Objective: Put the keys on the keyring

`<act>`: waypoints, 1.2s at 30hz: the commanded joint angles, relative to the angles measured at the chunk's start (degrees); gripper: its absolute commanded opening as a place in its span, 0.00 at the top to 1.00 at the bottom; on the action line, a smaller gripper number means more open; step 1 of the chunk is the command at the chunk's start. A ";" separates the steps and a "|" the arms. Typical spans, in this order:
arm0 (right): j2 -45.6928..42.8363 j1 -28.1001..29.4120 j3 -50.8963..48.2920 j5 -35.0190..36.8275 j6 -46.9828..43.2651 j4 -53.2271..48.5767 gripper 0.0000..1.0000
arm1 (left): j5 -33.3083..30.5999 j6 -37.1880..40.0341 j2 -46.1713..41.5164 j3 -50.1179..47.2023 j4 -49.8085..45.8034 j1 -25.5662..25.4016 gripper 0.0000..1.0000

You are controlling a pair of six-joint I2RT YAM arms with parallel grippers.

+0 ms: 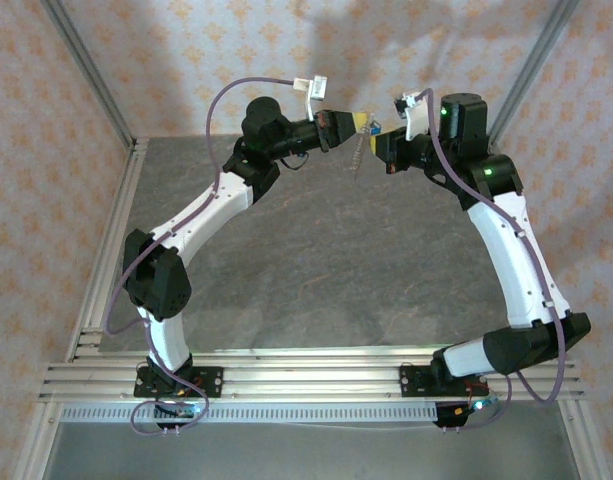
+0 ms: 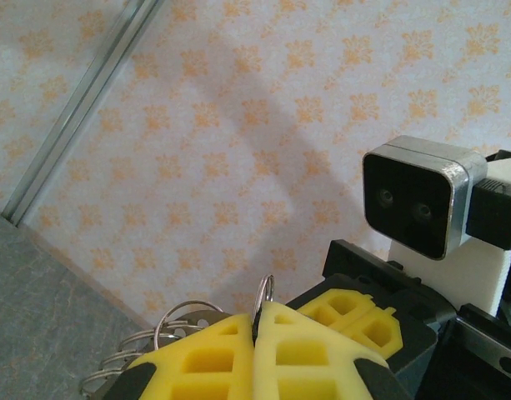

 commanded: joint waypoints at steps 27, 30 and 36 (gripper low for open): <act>1.83 -4.94 2.17 -6.65 6.47 3.52 1.00 | -0.12 0.80 -1.29 -1.50 4.59 -0.48 1.00; 2.41 -3.80 2.63 -6.45 6.11 3.15 1.00 | -0.03 0.72 -1.10 -1.33 4.65 -0.47 1.00; 3.95 -1.60 4.10 -5.57 5.40 2.45 1.00 | -0.03 0.62 -0.59 -0.87 4.41 -0.60 1.00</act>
